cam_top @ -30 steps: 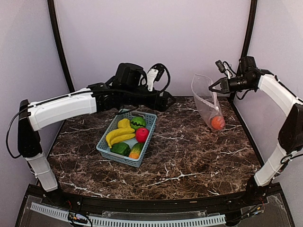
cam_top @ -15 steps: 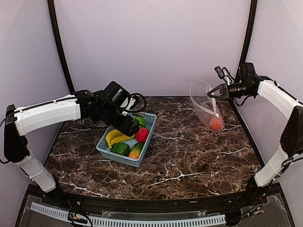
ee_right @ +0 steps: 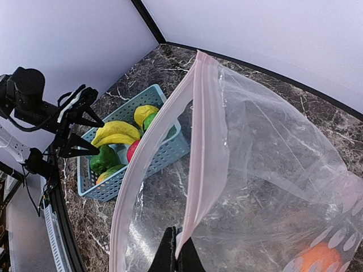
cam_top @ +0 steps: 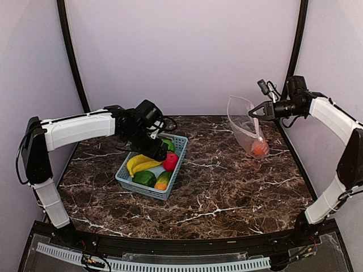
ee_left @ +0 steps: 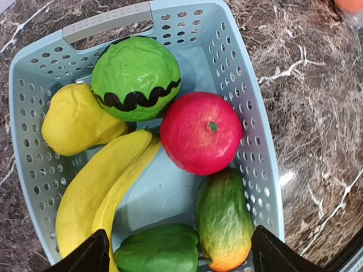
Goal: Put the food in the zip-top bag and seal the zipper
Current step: Pick up the fake fruit from the bin.
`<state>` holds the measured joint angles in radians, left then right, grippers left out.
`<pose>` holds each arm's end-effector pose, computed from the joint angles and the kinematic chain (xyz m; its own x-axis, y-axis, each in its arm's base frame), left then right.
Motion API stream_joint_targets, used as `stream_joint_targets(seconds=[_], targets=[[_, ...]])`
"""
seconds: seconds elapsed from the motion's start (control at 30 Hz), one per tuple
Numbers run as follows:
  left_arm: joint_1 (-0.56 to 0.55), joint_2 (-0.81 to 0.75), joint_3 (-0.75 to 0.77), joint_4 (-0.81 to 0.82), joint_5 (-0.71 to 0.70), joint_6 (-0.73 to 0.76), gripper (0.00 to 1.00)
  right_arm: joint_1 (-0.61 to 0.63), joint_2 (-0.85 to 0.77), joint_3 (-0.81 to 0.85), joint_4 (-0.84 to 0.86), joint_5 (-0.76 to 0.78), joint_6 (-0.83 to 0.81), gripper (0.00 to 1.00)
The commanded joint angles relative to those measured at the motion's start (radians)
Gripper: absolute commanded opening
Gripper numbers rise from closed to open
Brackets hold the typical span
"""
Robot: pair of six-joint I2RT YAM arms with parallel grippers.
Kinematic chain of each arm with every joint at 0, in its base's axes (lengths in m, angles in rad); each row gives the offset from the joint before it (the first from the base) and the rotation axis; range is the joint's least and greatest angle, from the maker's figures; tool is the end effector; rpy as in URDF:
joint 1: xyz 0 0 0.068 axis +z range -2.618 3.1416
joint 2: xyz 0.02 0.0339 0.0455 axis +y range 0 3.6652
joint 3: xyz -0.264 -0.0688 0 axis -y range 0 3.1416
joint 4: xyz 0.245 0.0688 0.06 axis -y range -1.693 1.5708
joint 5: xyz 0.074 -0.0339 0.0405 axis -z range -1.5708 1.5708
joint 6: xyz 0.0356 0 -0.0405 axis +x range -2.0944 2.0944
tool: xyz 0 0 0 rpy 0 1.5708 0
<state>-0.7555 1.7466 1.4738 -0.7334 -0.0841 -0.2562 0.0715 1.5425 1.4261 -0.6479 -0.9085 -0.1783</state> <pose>0.2764 -0.2562 0.2727 -0.7597 0.3687 -0.5356 0.4734 0.8783 -0.0669 0.3292 0.0517 0.3422 -0.5708 -0.1502 -0.8072 -0.7245 0.5548 0.4090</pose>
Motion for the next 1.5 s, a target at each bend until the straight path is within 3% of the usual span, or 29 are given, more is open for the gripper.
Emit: stream_joint_targets(seconds=[0.0, 0.37, 1.03, 1.47], targets=[[0.013, 0.097, 0.107, 0.06, 0.064, -0.084, 0.84, 0.004, -0.035, -0.021, 0.027, 0.006, -0.009, 0.0], [0.018, 0.252, 0.205, 0.141, 0.007, -0.359, 0.79, 0.005, -0.035, -0.024, 0.028, 0.003, -0.009, 0.0], [0.016, 0.33, 0.173, 0.099, 0.041, -0.445, 0.8, 0.007, -0.044, -0.049, 0.04, -0.003, -0.013, 0.0], [0.009, 0.275, 0.186, 0.073, 0.035, -0.393, 0.52, 0.008, -0.051, -0.052, 0.039, 0.008, -0.018, 0.0]])
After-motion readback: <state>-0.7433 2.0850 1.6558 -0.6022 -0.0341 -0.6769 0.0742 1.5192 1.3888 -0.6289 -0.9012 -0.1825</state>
